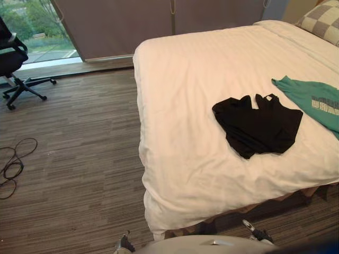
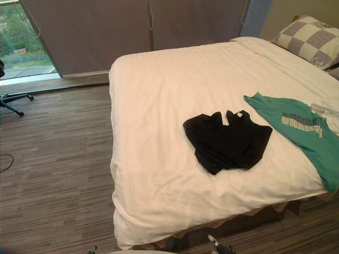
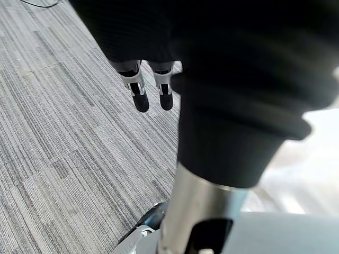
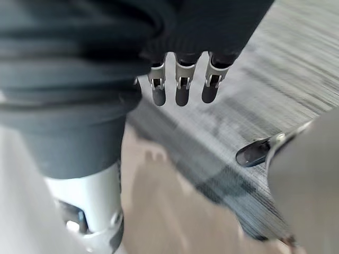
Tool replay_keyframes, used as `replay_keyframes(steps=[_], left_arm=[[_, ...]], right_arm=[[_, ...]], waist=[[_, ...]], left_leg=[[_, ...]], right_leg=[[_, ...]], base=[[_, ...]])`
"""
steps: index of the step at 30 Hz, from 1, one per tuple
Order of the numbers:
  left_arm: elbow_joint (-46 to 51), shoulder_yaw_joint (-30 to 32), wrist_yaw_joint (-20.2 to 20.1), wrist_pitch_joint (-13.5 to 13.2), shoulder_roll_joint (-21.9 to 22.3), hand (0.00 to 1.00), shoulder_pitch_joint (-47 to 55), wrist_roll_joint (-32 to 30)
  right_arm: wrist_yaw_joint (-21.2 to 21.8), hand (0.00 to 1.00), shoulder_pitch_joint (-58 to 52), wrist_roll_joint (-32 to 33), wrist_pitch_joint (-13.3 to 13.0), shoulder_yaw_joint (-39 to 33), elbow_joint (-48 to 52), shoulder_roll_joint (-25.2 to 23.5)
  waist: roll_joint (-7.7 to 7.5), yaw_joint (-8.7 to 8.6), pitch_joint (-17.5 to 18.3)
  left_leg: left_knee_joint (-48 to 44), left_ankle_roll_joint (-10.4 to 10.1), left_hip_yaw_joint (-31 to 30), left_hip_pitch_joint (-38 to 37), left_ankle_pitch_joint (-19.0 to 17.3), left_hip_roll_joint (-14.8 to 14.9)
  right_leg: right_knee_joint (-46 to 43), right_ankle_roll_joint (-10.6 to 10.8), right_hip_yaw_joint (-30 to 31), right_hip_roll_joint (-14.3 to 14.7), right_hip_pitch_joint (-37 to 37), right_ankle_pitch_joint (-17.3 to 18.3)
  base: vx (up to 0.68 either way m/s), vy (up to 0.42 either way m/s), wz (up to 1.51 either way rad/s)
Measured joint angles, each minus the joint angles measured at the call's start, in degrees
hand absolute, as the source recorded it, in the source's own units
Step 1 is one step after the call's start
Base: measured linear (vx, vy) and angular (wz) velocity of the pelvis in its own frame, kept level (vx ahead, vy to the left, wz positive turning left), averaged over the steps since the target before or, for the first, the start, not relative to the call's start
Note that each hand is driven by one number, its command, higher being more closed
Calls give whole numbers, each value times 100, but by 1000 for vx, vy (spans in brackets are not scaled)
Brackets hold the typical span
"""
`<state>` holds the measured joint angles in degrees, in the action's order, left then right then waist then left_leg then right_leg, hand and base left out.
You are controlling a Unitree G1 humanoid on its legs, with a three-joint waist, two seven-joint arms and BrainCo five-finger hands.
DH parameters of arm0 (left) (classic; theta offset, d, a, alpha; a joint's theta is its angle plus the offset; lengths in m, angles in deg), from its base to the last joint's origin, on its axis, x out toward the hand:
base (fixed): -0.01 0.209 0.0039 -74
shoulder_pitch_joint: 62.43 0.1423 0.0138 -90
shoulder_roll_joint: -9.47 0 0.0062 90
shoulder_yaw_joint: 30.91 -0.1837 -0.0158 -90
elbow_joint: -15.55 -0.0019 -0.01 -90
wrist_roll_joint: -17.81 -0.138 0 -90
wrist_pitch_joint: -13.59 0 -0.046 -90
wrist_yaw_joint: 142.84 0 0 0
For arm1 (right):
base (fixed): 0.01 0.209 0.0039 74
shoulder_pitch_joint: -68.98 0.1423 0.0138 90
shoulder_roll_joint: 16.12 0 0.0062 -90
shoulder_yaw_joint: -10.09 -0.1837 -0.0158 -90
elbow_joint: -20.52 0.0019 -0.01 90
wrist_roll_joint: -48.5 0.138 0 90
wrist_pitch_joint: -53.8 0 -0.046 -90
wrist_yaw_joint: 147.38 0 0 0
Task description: Tidy the bed and pick cloth on bed and put in laundry
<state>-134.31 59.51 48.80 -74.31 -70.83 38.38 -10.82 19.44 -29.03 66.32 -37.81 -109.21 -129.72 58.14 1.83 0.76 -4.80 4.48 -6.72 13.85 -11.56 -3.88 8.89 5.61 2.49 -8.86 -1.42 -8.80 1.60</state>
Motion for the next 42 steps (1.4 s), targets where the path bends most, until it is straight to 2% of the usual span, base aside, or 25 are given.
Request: replay_keyframes(steps=[4,5,7,8,9,12,13,14,15,16,18,19,20,21,22,23,24,25,27,29,33,36,39,41,42], left_arm=[[3,187,-16,-1,-13,0,15,54],[21,321,-27,-5,10,0,66,62],[60,531,-51,-17,42,0,135,121],[58,694,-57,-19,71,0,156,198],[59,700,-58,-19,71,0,162,234],[62,756,-138,-40,9,0,198,308],[61,749,-186,-66,-30,0,215,331],[61,746,-196,-81,-49,0,220,335],[56,737,-234,-140,-84,0,249,363],[49,724,-249,-144,-93,0,241,442],[57,674,-248,-171,-67,0,250,551],[53,689,-232,-194,-87,0,279,591],[43,658,-242,-172,-148,0,251,662],[49,639,-244,-166,-182,0,247,678],[77,642,-207,-164,-174,0,244,697],[133,641,-134,-142,-124,0,265,761],[146,641,-101,-124,-100,0,263,767],[170,637,-26,-107,-64,0,251,771],[230,635,8,-105,-42,0,225,800],[250,634,10,-106,-36,0,223,896],[394,649,167,-122,44,0,183,1141],[518,761,245,-148,49,0,198,1360],[737,973,255,-213,127,0,162,1734],[934,998,255,-281,164,0,108,2041],[954,1016,255,-299,175,0,98,2098]], right_arm=[[-149,0,-107,575,51,-1444,96,308],[-196,100,-68,685,91,-1925,224,583],[-273,100,-3,760,121,-2548,553,1152],[-320,100,139,792,127,-2991,730,1816],[-329,100,167,792,126,-3051,772,1933],[-346,100,705,779,128,-3275,1164,3199],[-338,100,1069,730,127,-3229,1232,3698],[-336,100,1250,619,129,-3180,1231,3939],[-342,100,1860,406,143,-2944,1082,4596],[-347,100,2253,327,138,-2661,950,4975],[-356,100,2562,309,24,-1807,1269,5149],[-506,100,2513,-39,-43,-1074,2345,4706],[-654,100,2262,-398,-207,-844,3898,3832],[-706,100,2144,-576,-269,-821,4554,3283],[-888,100,2052,-1005,-429,-767,5263,2204],[-1132,100,2110,-1236,-443,-451,5311,1529],[-1219,100,2140,-1256,-428,-197,5251,1335],[-1304,100,2179,-1304,-378,417,5235,1147],[-1266,100,2576,-1415,-380,1505,5374,1129],[-1131,100,3243,-1417,-478,2344,5515,1142],[-684,100,4614,-1416,-691,3697,5362,975],[-551,100,5288,-1399,-693,4043,4890,583],[-471,100,5786,-1341,-689,4245,4337,173],[-460,100,6060,-1061,-689,4284,3838,-89],[-462,100,6132,-938,-686,4281,3709,-188]], waist=[[-45,-84,-36],[-67,-138,-50],[-77,-190,-56],[-77,-208,-56],[-78,-213,-56],[-135,-281,-40],[-158,-298,-25],[-172,-299,-18],[-190,-307,-6],[-185,-301,1],[-138,-276,14],[-180,-310,38],[-210,-351,58],[-211,-322,59],[-201,-291,63],[-175,-273,49],[-166,-267,44],[-143,-214,51],[-154,-95,20],[-165,-66,2],[-174,340,-49],[-233,506,-166],[-297,740,-446],[-345,949,-686],[-348,996,-735]], left_leg=[[39,-6,132,7,-15,4],[40,-4,140,7,-17,7],[35,15,163,7,-41,-9],[20,31,168,18,-72,-13],[19,32,168,19,-73,-13],[0,37,164,64,-85,-15],[-1,34,171,68,-86,-22],[-2,34,168,67,-87,-26],[-7,35,137,69,-88,-27],[-8,36,137,84,-89,-29],[-5,32,128,78,-86,-22],[-5,26,121,97,-82,-8],[-75,28,82,173,-82,3],[-106,29,56,195,-81,2],[-169,29,-55,254,-81,-11],[-177,31,-135,269,-81,-39],[-177,33,-187,281,-79,-56],[-188,50,-211,321,-68,-96],[-297,57,-283,415,-65,-124],[-346,76,-403,444,-53,-139],[-362,101,-620,512,-30,-130],[-363,122,-843,655,59,-176],[-339,135,-1211,902,218,-245],[-251,136,-1564,1147,430,-300],[-247,119,-1657,1234,477,-308]], right_leg=[[-22,5,50,-26,37,4],[-24,16,49,-52,35,13],[-57,35,51,-71,54,41],[-254,64,52,-73,157,160],[-297,64,52,-75,177,180],[-653,69,56,-92,376,364],[-771,71,81,-89,443,430],[-815,62,91,-87,463,456],[-898,55,93,-86,500,492],[-936,54,105,-87,542,505],[-954,42,140,-95,609,510],[-958,41,170,-78,641,508],[-962,41,166,-78,663,508],[-964,41,161,-83,657,508],[-963,41,107,-87,638,508],[-951,39,12,-118,612,507],[-940,38,0,-135,605,506],[-900,36,-21,-174,596,503],[-823,45,-59,-215,559,446],[-746,47,-150,-256,467,414],[-535,38,-342,-237,316,308],[-490,39,-534,-270,315,289],[-444,39,-873,-293,342,263],[-445,39,-1195,-354,427,262],[-445,36,-1288,-355,460,258]], base=[[61,9,-10],[58,30,-4],[22,13,-1],[0,0,0],[0,0,0],[0,0,0],[6,-7,-4],[0,0,0],[0,0,0],[0,0,0],[10,-13,-8],[9,-33,-6],[24,-40,0],[31,-35,20],[37,-10,28],[31,2,30],[21,34,23],[2,34,15],[-17,21,17],[-19,2,26],[-22,-10,26],[-54,-7,41],[-91,-12,66],[-113,-11,79],[-106,-33,82]])
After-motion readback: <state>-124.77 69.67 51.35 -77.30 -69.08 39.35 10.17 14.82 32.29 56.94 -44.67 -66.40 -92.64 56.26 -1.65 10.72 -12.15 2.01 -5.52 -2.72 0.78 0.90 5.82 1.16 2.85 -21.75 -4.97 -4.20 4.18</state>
